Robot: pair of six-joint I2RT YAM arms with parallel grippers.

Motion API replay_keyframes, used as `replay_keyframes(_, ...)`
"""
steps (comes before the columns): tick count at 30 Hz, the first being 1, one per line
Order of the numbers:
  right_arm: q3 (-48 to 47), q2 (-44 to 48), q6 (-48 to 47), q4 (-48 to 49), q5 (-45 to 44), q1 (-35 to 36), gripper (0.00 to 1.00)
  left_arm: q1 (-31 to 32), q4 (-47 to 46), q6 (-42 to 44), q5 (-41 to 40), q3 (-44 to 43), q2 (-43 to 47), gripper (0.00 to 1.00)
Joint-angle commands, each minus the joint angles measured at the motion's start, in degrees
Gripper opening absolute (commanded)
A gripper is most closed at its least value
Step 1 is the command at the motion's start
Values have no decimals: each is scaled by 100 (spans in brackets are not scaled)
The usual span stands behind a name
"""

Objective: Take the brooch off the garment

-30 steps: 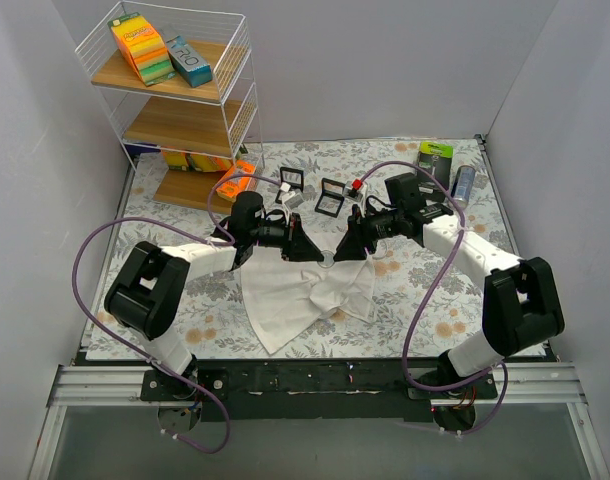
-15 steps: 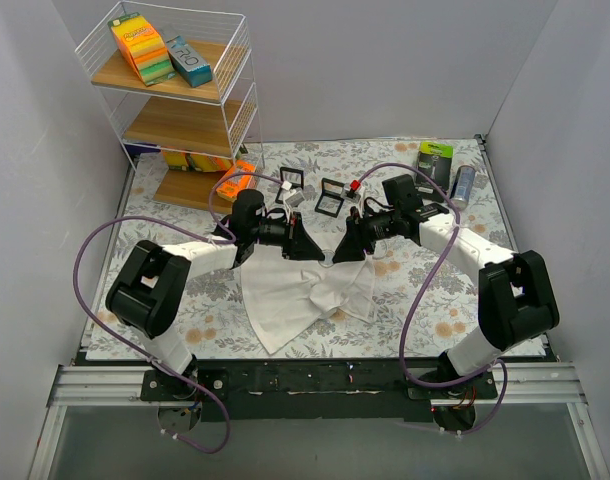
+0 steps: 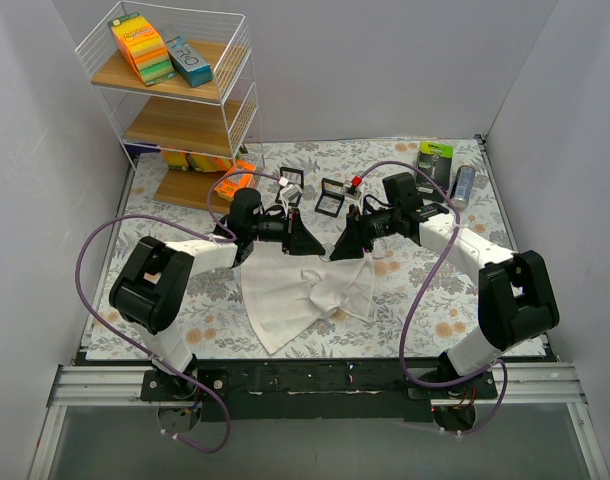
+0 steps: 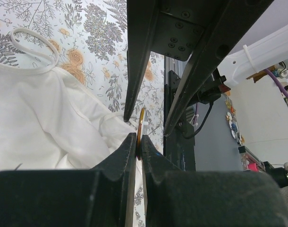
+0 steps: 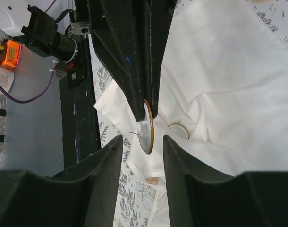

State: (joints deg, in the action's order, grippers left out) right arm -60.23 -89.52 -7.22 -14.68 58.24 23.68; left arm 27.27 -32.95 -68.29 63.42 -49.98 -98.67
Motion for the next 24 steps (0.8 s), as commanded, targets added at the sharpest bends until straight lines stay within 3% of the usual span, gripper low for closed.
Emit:
replay_keyframes(1, -95, -75, 239, 351, 47, -22, 46, -37, -247, -123, 39, 41, 50, 0)
replay_keyframes(14, -60, -154, 415, 527, 47, -30, 34, -55, -431, -325, 74, 76, 32, 0)
replay_keyframes(24, -68, -224, 590, 668, -67, -22, 34, -55, -458, -343, 109, 32, 32, 0)
